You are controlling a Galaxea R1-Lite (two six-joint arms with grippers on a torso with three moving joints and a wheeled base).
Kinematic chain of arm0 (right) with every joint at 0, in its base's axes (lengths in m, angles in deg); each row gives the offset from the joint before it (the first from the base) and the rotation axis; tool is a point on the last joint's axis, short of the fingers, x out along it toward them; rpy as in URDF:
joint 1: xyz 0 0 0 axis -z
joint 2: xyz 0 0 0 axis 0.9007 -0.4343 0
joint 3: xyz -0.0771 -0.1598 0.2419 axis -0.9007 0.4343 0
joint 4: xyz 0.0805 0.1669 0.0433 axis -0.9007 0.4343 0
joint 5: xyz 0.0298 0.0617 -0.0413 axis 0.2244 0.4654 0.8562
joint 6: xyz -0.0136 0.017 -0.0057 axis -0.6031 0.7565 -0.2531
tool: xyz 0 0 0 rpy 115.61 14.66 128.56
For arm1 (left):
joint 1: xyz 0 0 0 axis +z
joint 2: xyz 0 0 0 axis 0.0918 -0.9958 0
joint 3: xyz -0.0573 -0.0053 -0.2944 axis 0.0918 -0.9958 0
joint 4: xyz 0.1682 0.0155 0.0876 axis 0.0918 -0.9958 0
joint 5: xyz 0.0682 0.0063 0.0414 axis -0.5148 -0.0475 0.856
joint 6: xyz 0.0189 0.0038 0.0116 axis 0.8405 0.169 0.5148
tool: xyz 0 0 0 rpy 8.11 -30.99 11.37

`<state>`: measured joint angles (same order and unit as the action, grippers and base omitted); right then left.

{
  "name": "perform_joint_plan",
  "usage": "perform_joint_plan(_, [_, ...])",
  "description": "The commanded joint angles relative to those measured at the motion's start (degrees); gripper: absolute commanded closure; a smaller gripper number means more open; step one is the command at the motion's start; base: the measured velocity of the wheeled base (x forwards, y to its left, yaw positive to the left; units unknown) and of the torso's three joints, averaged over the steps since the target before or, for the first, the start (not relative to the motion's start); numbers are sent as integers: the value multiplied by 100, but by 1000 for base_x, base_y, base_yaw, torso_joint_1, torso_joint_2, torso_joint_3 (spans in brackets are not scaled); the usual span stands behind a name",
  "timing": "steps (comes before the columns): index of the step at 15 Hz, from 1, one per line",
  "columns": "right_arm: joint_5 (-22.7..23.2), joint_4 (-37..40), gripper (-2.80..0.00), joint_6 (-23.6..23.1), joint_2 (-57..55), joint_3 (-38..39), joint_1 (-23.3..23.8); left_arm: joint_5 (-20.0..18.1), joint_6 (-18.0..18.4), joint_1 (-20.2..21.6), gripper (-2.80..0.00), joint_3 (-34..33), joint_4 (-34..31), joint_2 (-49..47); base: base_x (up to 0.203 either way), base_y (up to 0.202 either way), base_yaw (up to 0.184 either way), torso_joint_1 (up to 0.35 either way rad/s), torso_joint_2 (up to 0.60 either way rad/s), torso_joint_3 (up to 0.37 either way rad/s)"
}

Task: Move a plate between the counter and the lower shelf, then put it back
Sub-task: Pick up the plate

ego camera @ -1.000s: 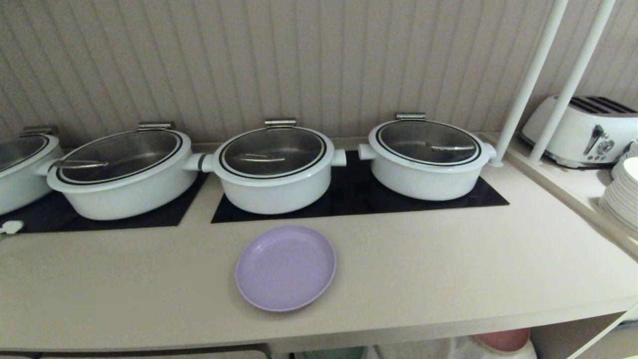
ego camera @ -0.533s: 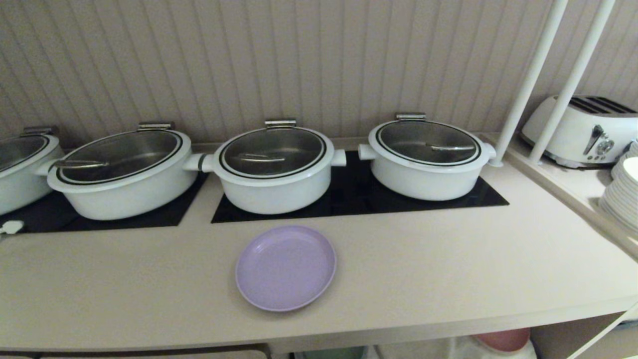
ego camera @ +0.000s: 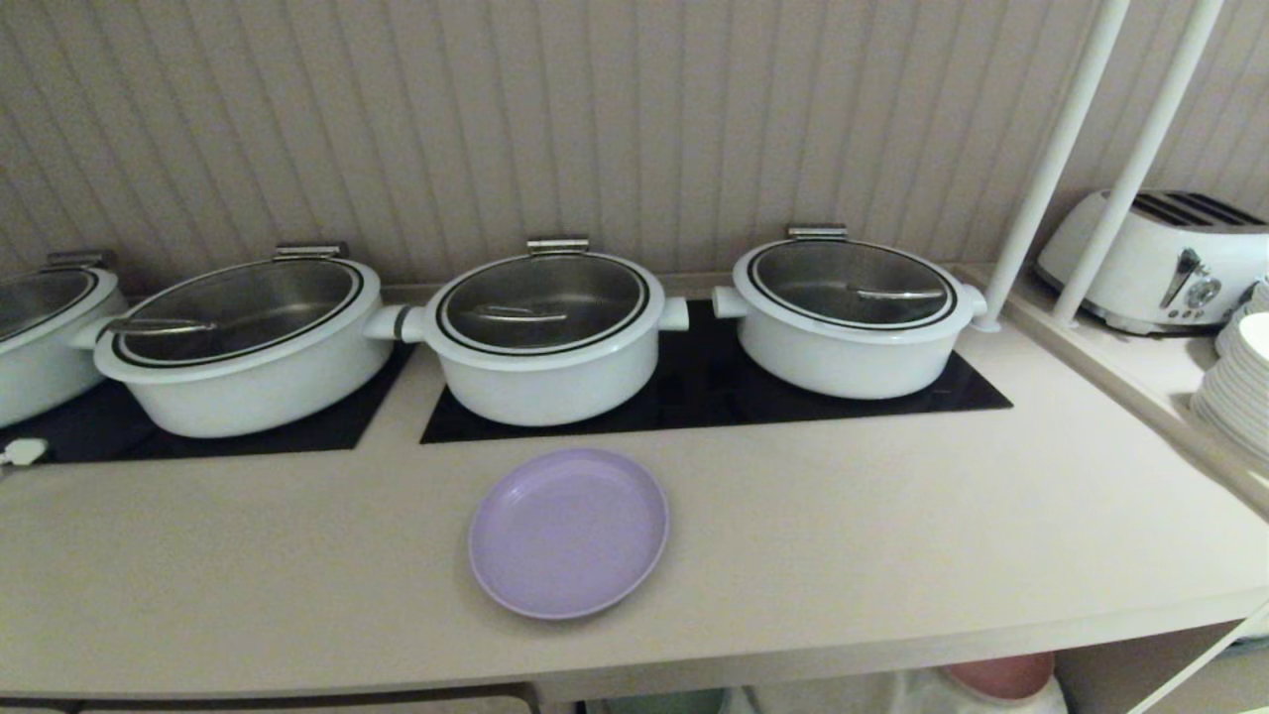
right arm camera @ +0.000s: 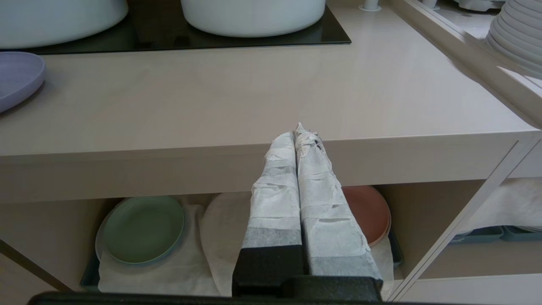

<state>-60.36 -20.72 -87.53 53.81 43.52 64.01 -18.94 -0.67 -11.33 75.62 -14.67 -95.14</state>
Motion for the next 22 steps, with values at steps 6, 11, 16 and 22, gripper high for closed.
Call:
perform_joint_plan(6, [5, -1, 0, 2, -7, 0, -6, -267, 14, 639, 0, 203, -240, 633, 0, 0, 0, 0, 0, 0])
perform_joint_plan(11, [5, -1, 0, 2, -7, 0, -2, -348, 53, 641, 0, 225, -1100, 1609, 0, 0, 0, 0, 0, 0])
perform_joint_plan(16, [5, -1, 0, 2, -7, 0, -2, 888, 78, 641, 0, 152, -1169, 1609, 0, 0, 0, 0, 0, 0])
perform_joint_plan(22, [5, -1, 0, 2, -7, 0, -2, 1131, 28, 641, 0, 5, -1196, 1611, 0, 0, 0, 0, 0, 0])
